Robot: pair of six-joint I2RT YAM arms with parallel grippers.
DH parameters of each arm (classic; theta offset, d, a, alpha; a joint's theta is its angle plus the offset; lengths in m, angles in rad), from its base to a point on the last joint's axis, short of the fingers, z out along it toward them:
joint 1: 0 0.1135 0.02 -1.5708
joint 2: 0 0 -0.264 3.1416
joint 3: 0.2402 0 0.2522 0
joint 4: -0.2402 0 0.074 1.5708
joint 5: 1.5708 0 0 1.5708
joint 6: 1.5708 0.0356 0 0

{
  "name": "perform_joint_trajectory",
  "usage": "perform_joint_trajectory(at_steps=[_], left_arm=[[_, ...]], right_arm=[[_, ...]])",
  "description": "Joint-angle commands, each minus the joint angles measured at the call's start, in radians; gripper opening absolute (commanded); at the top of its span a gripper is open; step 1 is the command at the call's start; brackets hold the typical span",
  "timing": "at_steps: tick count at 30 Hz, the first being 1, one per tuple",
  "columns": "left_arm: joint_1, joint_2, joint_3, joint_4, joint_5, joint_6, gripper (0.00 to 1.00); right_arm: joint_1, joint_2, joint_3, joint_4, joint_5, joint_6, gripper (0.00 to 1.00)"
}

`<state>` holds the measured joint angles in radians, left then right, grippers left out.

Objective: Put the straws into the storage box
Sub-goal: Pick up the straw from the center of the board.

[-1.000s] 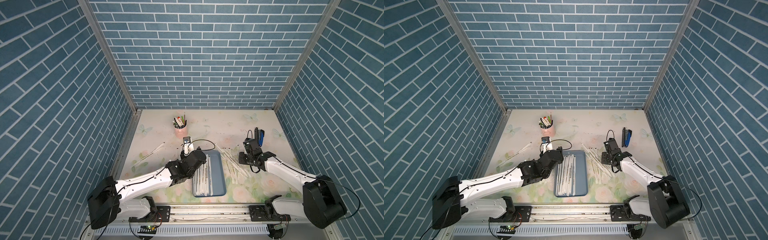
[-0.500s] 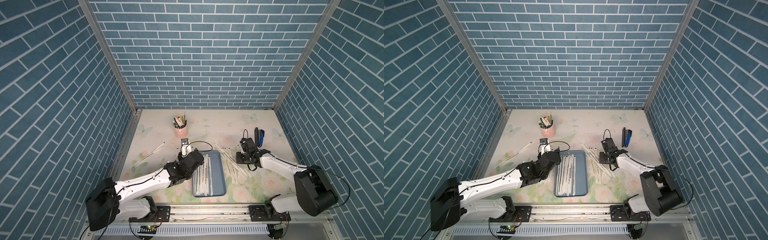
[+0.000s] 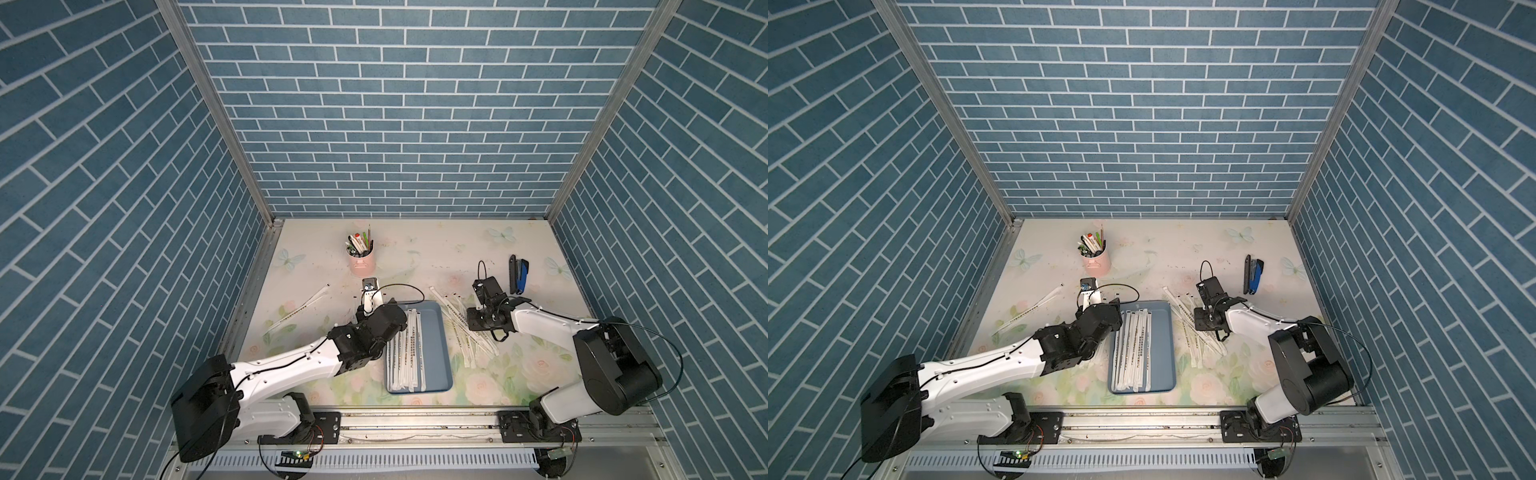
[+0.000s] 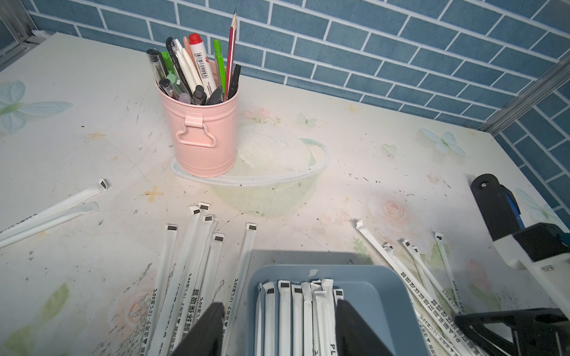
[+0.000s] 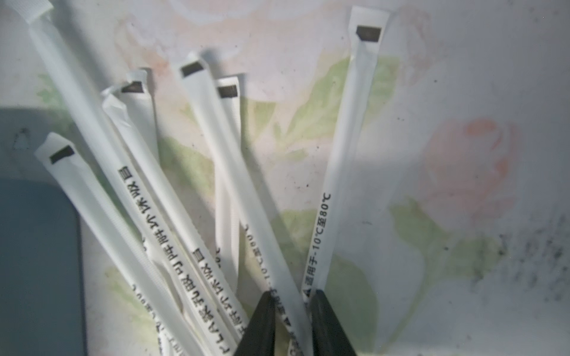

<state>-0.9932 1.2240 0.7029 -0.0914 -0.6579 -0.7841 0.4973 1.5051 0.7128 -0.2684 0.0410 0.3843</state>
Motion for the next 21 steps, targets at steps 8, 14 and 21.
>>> perform_joint_trajectory(at_steps=[8, 14, 21], left_arm=[[0.006, 0.025, -0.01, 0.021, 0.015, 0.002, 0.61], [0.008, 0.034, -0.003, 0.022, 0.018, 0.0, 0.61], [0.037, -0.004, -0.033, 0.025, 0.051, -0.025, 0.61]], right_arm=[[0.027, -0.037, 0.033, -0.073, 0.044, -0.061, 0.1], [0.041, -0.1, 0.062, -0.144, 0.062, -0.062, 0.1], [0.102, -0.161, 0.082, -0.173, 0.061, 0.035, 0.1]])
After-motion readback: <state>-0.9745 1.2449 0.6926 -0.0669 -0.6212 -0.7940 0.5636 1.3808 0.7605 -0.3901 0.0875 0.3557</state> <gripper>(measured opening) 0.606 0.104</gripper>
